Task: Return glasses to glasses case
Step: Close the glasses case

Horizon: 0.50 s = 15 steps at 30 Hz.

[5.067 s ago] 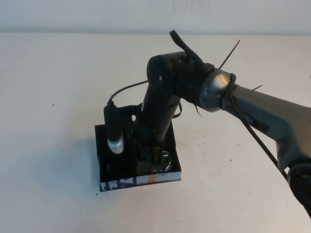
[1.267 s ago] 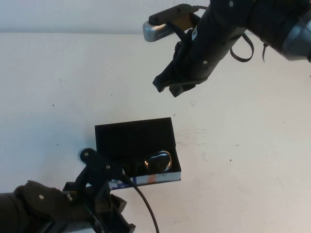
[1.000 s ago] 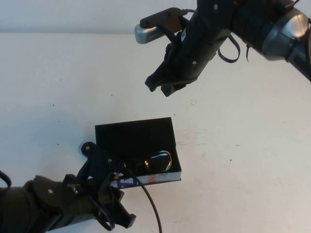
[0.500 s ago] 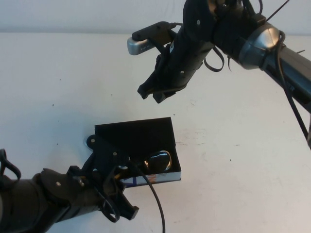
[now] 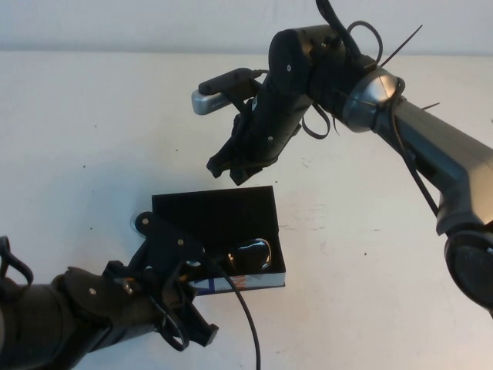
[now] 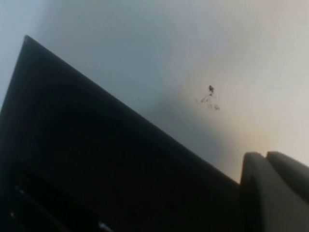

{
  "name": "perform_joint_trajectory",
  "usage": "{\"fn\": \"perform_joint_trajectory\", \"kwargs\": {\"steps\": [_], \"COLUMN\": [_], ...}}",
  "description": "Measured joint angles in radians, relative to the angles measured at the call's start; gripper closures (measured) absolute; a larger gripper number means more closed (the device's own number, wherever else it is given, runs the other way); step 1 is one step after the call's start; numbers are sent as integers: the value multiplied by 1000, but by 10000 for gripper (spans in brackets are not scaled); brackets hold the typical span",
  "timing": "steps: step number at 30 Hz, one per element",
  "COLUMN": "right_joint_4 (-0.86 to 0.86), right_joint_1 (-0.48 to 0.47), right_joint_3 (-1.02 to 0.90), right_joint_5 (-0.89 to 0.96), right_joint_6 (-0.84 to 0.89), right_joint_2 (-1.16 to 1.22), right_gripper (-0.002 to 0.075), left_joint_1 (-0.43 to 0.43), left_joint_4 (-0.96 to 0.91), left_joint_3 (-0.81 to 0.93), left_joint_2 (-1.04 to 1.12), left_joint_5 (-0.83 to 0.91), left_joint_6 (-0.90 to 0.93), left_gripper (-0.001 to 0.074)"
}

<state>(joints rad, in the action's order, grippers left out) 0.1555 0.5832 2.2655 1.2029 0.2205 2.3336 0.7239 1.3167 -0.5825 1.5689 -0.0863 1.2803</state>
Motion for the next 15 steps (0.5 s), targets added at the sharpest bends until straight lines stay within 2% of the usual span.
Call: {"fn": "perform_joint_trajectory", "kwargs": {"steps": [15], "right_joint_4": [30], "right_joint_1": [0], "right_joint_3": [4], "right_joint_5": [29], "right_joint_6": [14], "right_joint_2": [17], "right_gripper": [737], "left_joint_1": [0], "left_joint_4": [0], "left_joint_3": [0], "left_joint_2": [0], "left_joint_5": [-21], "left_joint_6": [0], "left_gripper": [736]}}
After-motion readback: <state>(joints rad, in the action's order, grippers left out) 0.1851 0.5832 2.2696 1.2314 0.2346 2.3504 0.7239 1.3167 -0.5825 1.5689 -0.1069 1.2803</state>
